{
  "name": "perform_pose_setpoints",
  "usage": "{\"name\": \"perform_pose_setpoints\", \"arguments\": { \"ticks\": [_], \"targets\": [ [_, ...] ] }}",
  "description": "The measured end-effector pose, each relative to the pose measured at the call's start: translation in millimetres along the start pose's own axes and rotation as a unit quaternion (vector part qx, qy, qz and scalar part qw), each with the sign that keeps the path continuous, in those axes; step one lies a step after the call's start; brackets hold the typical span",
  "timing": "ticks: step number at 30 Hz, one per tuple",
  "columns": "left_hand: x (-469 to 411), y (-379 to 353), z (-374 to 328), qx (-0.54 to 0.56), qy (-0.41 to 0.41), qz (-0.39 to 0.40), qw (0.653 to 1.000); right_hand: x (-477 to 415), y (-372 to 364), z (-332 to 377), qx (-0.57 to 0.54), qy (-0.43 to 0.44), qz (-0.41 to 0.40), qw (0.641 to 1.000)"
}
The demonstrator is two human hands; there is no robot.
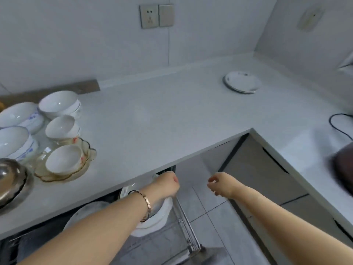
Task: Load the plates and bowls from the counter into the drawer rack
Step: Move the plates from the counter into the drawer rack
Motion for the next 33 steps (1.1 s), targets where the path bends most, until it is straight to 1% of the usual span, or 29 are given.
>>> {"name": "perform_pose_setpoints", "arguments": {
  "ticks": [3, 7, 10, 13, 18, 22, 26, 28, 31, 33],
  "targets": [
    [-21, 2, -86, 0.000, -0.006, -0.026, 1.000, 2, 85, -27, 0.054, 0.025, -0.016, 0.998],
    [-48, 14, -187, 0.057, -0.006, -0.053, 0.997, 7, 194, -57, 0.093, 0.044, -0.039, 0.994],
    [-58, 26, -244, 0.073, -0.010, -0.064, 0.995, 4, 259, -71, 0.098, 0.038, -0.061, 0.993],
    [-70, 38, -286, 0.076, -0.020, -0.069, 0.995, -11, 307, -81, 0.073, 0.035, -0.071, 0.994],
    [-113, 67, -332, 0.074, -0.022, -0.077, 0.994, -55, 362, -90, 0.045, 0.019, -0.076, 0.996],
    [-172, 90, -353, 0.088, -0.008, -0.085, 0.992, -112, 399, -86, 0.042, 0.013, -0.078, 0.996],
    [-259, 125, -370, 0.095, 0.001, -0.095, 0.991, -200, 435, -74, 0.007, 0.014, -0.085, 0.996],
    [-309, 145, -376, 0.107, 0.018, -0.084, 0.991, -249, 452, -65, -0.022, 0.006, -0.098, 0.995],
    [-381, 176, -383, 0.151, 0.063, -0.057, 0.985, -321, 477, -52, -0.072, -0.026, -0.124, 0.989],
    [-421, 189, -387, 0.174, 0.077, -0.041, 0.981, -360, 491, -46, -0.096, -0.052, -0.146, 0.983]
  ]
}}
Point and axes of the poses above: each hand's wrist, its own x-axis away from the middle knuckle, its own y-axis out of the back of the hand, z = x × y, the point moved 5 cm from there along -x, towards the middle knuckle, and after that the axes turned 14 degrees about -x, right-handed, at the moved point
